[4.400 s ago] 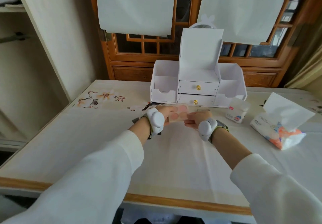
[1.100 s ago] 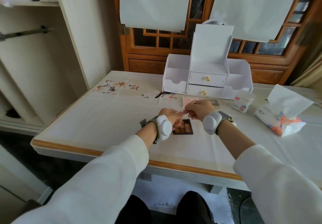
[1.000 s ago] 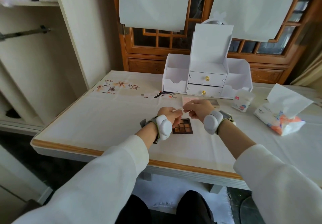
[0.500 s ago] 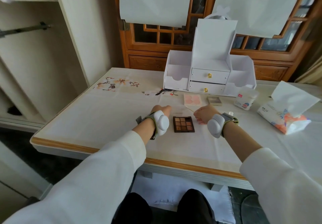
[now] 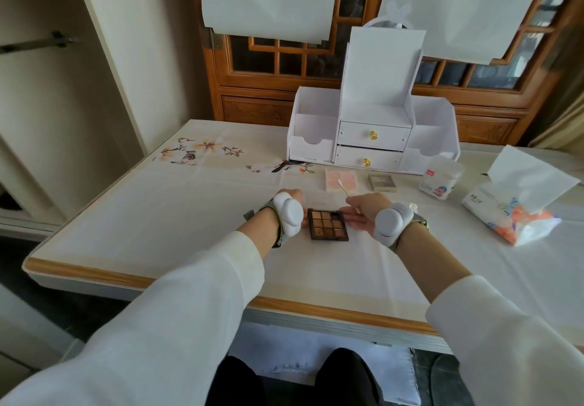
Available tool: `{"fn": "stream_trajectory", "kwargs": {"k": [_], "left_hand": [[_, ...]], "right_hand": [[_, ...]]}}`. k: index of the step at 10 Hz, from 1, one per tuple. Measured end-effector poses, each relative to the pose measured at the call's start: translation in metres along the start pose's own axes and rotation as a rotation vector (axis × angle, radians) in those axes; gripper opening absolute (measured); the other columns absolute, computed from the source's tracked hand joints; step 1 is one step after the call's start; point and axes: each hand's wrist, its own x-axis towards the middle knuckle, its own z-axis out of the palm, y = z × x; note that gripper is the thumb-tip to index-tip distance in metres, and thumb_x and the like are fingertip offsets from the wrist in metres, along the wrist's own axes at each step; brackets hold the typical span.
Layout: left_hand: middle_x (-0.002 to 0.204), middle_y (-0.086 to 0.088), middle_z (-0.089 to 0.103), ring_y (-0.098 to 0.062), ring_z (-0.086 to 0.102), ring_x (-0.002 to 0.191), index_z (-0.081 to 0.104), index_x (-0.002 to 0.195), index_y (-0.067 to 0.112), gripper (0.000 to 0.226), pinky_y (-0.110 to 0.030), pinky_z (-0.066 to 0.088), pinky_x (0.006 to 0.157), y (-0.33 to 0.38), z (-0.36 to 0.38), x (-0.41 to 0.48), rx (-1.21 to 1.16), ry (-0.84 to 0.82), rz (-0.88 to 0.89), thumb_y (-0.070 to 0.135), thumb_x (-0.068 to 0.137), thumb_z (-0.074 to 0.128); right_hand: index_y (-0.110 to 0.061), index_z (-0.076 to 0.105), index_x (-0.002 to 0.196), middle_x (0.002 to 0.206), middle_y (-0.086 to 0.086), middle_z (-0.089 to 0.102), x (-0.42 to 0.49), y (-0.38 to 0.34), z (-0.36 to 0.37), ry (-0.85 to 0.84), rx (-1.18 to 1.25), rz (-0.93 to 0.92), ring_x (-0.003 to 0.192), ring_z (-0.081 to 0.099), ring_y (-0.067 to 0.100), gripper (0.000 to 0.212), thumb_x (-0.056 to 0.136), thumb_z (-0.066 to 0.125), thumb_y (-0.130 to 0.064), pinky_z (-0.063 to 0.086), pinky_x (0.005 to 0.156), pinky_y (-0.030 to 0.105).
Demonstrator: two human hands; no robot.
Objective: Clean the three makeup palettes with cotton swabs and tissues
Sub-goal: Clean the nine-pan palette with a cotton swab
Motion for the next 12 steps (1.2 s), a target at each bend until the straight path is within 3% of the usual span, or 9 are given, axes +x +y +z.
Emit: {"fn": "stream_trajectory", "kwargs": {"k": [2, 3, 4, 5, 6, 7, 9, 11, 12], "left_hand": [[0.099, -0.014, 0.044, -0.023, 0.041, 0.092, 0.037, 0.061, 0.019, 0.039, -0.046, 0.041, 0.1, -0.003, 0.009, -0.001, 0.027, 0.04, -0.066, -0.001, 0.095, 0.045], [0.106, -0.009, 0.04, -0.018, 0.037, 0.097, 0.037, 0.069, 0.025, 0.036, -0.031, 0.038, 0.094, 0.016, 0.002, -0.046, -0.023, 0.001, -0.025, 0.009, 0.101, 0.037], [0.125, -0.014, 0.051, -0.022, 0.046, 0.105, 0.042, 0.101, 0.019, 0.01, -0.032, 0.039, 0.101, 0.02, -0.009, -0.053, -0.02, 0.034, -0.029, 0.024, 0.103, 0.034], [0.126, -0.017, 0.058, -0.028, 0.056, 0.109, 0.055, 0.116, 0.007, 0.051, -0.045, 0.044, 0.101, -0.004, -0.008, -0.001, -0.286, 0.027, -0.093, 0.052, 0.092, 0.044], [0.095, -0.011, 0.063, -0.028, 0.06, 0.089, 0.061, 0.098, 0.015, 0.047, -0.04, 0.048, 0.088, 0.007, -0.007, -0.012, -0.496, -0.061, -0.183, 0.055, 0.094, 0.037], [0.092, -0.011, 0.06, -0.027, 0.055, 0.082, 0.06, 0.095, 0.02, 0.049, -0.043, 0.045, 0.077, 0.018, 0.001, -0.02, -0.658, -0.176, -0.243, 0.054, 0.098, 0.026], [0.131, -0.017, 0.056, -0.039, 0.051, 0.122, 0.049, 0.132, 0.022, 0.06, -0.057, 0.041, 0.084, 0.03, 0.0, -0.03, -0.748, -0.228, -0.262, 0.055, 0.098, 0.013], [0.125, -0.019, 0.055, -0.043, 0.048, 0.123, 0.046, 0.128, 0.023, 0.058, -0.064, 0.036, 0.092, 0.027, 0.007, -0.021, -0.863, -0.307, -0.266, 0.057, 0.097, 0.011], [0.107, -0.019, 0.061, -0.041, 0.05, 0.117, 0.056, 0.105, 0.011, 0.055, -0.062, 0.032, 0.095, 0.027, 0.01, -0.019, -0.894, -0.347, -0.255, 0.044, 0.101, 0.012]], "right_hand": [[0.0, 0.043, 0.128, 0.125, 0.02, 0.056, 0.0, 0.002, -0.002, -0.031, 0.185, 0.04, 0.115, 0.054, 0.033, 0.036, 0.094, 0.05, -0.01, 0.046, 0.095, 0.039], [0.001, 0.043, 0.128, 0.127, 0.021, 0.053, -0.001, 0.003, 0.002, -0.053, 0.27, 0.046, 0.117, 0.052, 0.035, 0.036, 0.094, 0.049, -0.008, 0.046, 0.093, 0.039], [0.002, 0.043, 0.128, 0.124, 0.022, 0.054, -0.003, 0.002, 0.008, -0.058, 0.301, 0.037, 0.107, 0.056, 0.034, 0.036, 0.094, 0.049, -0.007, 0.047, 0.092, 0.038], [0.001, 0.045, 0.126, 0.122, 0.023, 0.055, -0.006, -0.002, 0.011, -0.061, 0.339, 0.015, 0.089, 0.057, 0.03, 0.033, 0.094, 0.048, -0.006, 0.048, 0.085, 0.036], [0.0, 0.048, 0.124, 0.121, 0.022, 0.056, -0.007, -0.005, 0.014, -0.067, 0.337, 0.007, 0.09, 0.057, 0.03, 0.031, 0.094, 0.049, -0.007, 0.048, 0.086, 0.035], [-0.001, 0.049, 0.124, 0.101, 0.018, 0.058, -0.002, -0.008, 0.017, -0.047, 0.307, -0.018, 0.082, 0.058, 0.028, 0.031, 0.093, 0.049, -0.008, 0.049, 0.087, 0.035], [0.005, 0.048, 0.123, 0.117, 0.022, 0.059, 0.005, -0.017, 0.01, -0.003, 0.194, -0.097, 0.067, 0.054, 0.017, 0.03, 0.096, 0.042, -0.005, 0.048, 0.071, 0.029], [0.004, 0.05, 0.121, 0.122, 0.022, 0.058, 0.015, -0.016, 0.004, 0.029, 0.258, -0.086, 0.064, 0.054, 0.019, 0.028, 0.094, 0.046, -0.005, 0.05, 0.074, 0.032], [0.002, 0.052, 0.117, 0.118, 0.022, 0.06, 0.02, -0.017, 0.001, 0.044, 0.299, -0.064, 0.075, 0.061, 0.026, 0.025, 0.093, 0.049, -0.006, 0.049, 0.09, 0.04]]}}
